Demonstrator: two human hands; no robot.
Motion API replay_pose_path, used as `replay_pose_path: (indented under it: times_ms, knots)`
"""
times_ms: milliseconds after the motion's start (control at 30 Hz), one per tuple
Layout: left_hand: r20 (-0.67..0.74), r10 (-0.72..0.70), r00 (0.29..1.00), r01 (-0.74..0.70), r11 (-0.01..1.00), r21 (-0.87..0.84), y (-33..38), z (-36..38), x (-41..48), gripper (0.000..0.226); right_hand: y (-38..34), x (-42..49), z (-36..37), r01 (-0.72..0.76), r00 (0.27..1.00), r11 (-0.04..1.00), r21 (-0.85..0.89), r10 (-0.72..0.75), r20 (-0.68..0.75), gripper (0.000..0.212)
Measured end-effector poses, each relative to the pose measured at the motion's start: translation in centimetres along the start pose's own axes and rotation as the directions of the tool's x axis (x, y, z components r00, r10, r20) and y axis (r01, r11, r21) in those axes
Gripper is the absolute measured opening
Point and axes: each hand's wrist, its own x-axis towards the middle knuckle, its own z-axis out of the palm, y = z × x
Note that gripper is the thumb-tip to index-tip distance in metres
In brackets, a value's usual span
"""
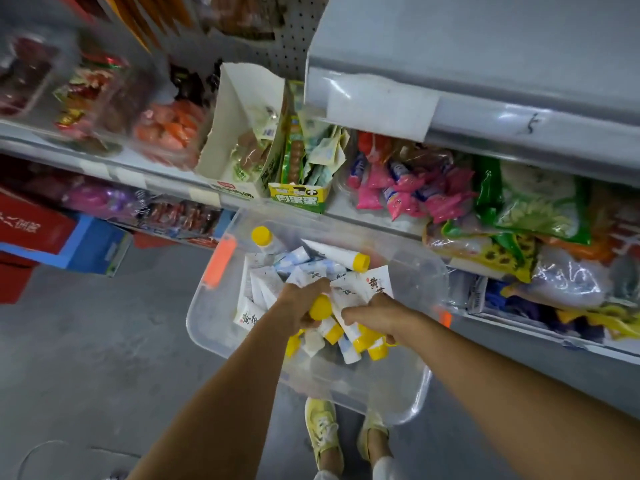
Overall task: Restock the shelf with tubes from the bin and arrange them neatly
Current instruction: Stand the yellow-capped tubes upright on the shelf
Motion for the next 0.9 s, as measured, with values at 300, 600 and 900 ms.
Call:
replay_pose_path:
  times_ms: [300, 600, 900]
  knots:
    - [-0.032, 0.443, 0.896, -0.443, 0.896, 0.023, 2.7, -3.2, -13.7, 0.044, -4.5, -11.7, -2.7, 0.243, 0.968, 0.949, 0.201, -0.225, -0.108, 0.032]
    - [-0.062, 0.811, 0.582, -0.807, 0.586, 0.077, 8.2, -6.1, -27.2, 0.028, -10.5, -24.4, -4.7, 0.523, 0.834, 0.812, 0.260, -0.423, -0.354, 0.023]
    - [-0.075, 0.926, 0.370, -0.929, 0.370, -0.019, 12.9, -5.7, -38.4, 0.024, -12.5, -35.1, -9.0, 0.787, 0.608, 0.558, 0.264, -0.629, -0.484, 0.014]
